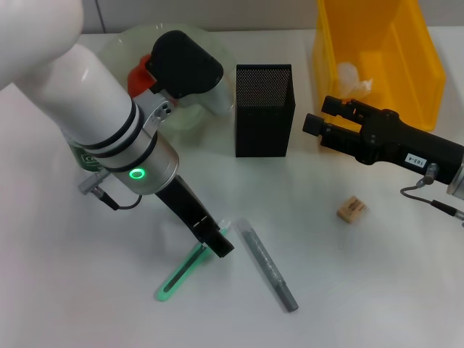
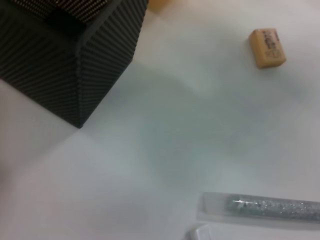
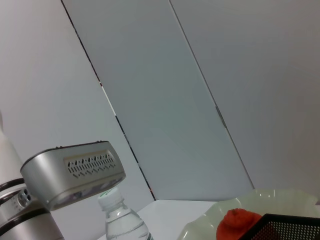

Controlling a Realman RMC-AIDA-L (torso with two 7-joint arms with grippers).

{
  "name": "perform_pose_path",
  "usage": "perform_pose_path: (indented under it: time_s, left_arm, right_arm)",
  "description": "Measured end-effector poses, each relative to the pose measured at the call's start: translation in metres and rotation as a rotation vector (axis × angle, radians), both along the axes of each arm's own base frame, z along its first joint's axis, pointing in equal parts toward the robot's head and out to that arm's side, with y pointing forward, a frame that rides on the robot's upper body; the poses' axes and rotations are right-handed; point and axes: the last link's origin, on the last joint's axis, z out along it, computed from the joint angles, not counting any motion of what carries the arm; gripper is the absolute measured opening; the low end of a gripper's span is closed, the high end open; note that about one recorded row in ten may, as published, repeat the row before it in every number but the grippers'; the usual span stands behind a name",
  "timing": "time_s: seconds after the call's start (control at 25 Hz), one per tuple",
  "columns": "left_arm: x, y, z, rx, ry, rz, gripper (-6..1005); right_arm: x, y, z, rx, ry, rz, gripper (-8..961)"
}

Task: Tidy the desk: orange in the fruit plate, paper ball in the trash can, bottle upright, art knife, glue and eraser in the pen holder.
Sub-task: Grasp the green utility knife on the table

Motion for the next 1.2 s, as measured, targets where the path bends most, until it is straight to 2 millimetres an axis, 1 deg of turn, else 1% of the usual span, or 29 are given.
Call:
perform_pose_path:
  time_s: [0.36,0.48,0.64,1.2]
  left_arm:
    - [0.008,0.000,-0.001,-0.010,0.014,-0.006,781]
    - [0.013,-0.002,-0.005,-0.022,0.037,-0.023,781]
    - [0.016,-0.003,-0.007,-0.027,0.038,-0.032,759]
    - [0.013,-0.004,-0.011,-0.029,0.050,-0.056,684]
  right_arm:
    - [0.000,0.000,0.000,0.000,0.001,-0.002,729]
    - [0.000,0.000,0.000,0.000,0.001,-0.001,729]
    - [0.000,0.000,0.000,0.000,0.001,-0.002,729]
    - [0.000,0.000,-0.001,-0.003,0.000,0.000,729]
